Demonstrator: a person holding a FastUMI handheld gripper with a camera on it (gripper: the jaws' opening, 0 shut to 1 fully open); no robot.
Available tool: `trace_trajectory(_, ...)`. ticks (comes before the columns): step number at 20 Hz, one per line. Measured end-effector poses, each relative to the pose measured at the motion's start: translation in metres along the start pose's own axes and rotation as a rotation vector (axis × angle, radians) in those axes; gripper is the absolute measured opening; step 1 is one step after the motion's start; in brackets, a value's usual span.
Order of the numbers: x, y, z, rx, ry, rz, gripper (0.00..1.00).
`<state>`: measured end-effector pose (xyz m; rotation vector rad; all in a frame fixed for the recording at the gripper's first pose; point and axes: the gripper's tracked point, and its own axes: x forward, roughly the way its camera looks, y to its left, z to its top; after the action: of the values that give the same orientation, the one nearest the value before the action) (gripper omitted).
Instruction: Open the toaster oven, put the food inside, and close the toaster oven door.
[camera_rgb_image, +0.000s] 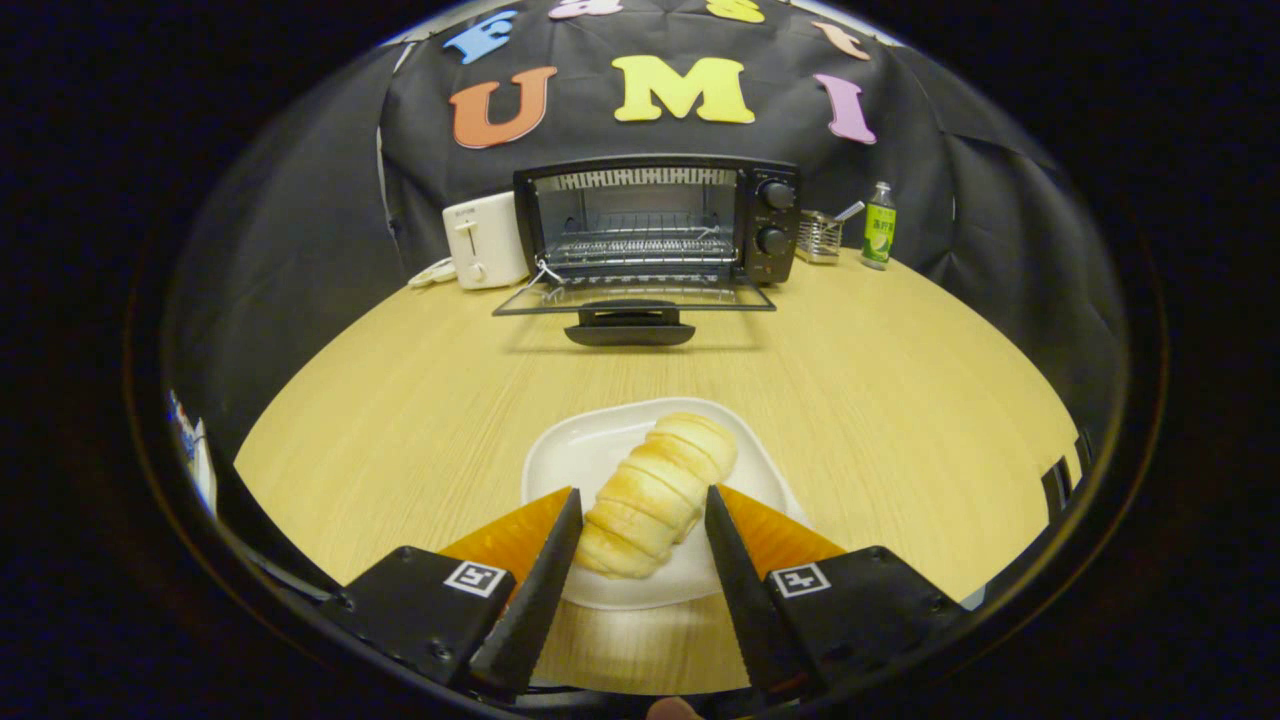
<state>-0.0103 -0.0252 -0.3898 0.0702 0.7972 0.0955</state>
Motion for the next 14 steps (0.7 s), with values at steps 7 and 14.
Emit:
trace_trajectory(7, -0.004, 0.002, 0.010, 0.088, -0.044, 0.085, 0.54)
trace_trajectory(14, -0.033, 0.003, 0.082, 0.107, -0.190, 0.118, 0.48)
